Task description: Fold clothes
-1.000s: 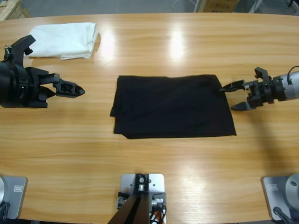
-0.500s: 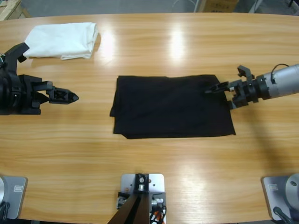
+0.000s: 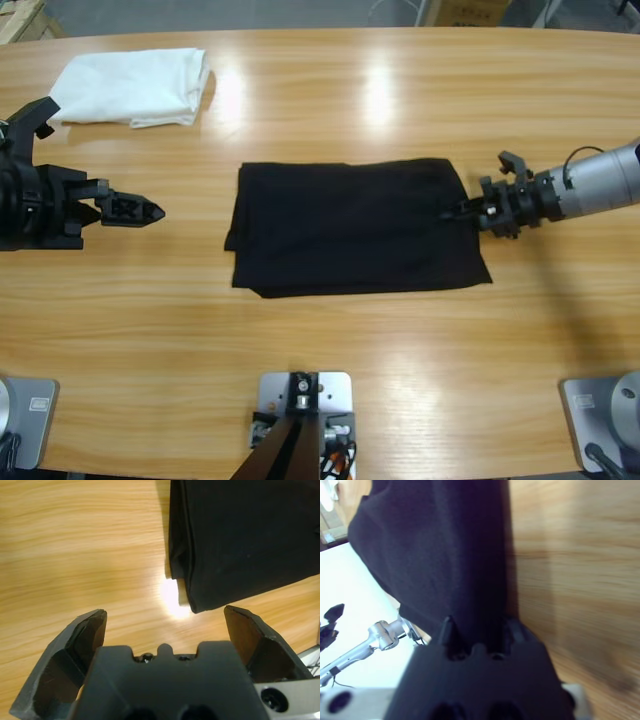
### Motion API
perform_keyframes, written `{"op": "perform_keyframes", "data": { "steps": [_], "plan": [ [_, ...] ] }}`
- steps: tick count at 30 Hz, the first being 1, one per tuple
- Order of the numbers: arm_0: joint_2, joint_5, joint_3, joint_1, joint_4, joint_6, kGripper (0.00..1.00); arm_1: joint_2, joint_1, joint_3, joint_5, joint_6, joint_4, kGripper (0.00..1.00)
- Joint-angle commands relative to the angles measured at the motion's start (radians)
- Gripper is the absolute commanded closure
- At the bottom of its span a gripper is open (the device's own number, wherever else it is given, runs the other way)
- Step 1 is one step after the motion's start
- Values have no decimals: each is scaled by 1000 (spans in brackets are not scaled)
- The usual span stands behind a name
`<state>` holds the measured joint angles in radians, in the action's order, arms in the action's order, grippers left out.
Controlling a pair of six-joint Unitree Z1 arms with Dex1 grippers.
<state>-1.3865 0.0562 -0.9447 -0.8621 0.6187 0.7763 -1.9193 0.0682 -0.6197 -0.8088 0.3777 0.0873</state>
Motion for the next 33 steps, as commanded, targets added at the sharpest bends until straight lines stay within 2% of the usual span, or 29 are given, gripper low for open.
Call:
{"op": "perform_keyframes", "data": {
  "steps": [1,5,9,14,17,21,23,24,27,29,33],
  "plan": [
    [31,16,69,12,-2,-9,92,-26,40,46,78,3,-1,1000],
    [46,16,84,16,-3,-8,92,63,101,36,183,1,71,1000],
    [54,16,98,17,-4,-8,92,206,119,-145,454,0,397,1000],
    [65,16,120,18,-6,-5,88,243,95,-364,750,-9,741,1000],
    [66,16,138,18,-9,-3,87,245,92,-438,929,14,881,1000],
    [76,16,171,18,-32,0,86,285,87,-506,1117,71,1016,1000],
    [80,16,180,18,-35,0,85,327,102,-550,1161,72,1066,1000],
    [82,15,187,18,-43,0,86,344,150,-591,1183,77,1110,1000],
    [82,14,205,18,-65,0,86,335,380,-690,1196,126,1206,1000],
    [81,14,212,18,-76,0,86,275,541,-739,1191,170,1244,1000],
    [75,14,216,18,-87,0,86,152,724,-748,1142,235,1214,1000]
  ]
}}
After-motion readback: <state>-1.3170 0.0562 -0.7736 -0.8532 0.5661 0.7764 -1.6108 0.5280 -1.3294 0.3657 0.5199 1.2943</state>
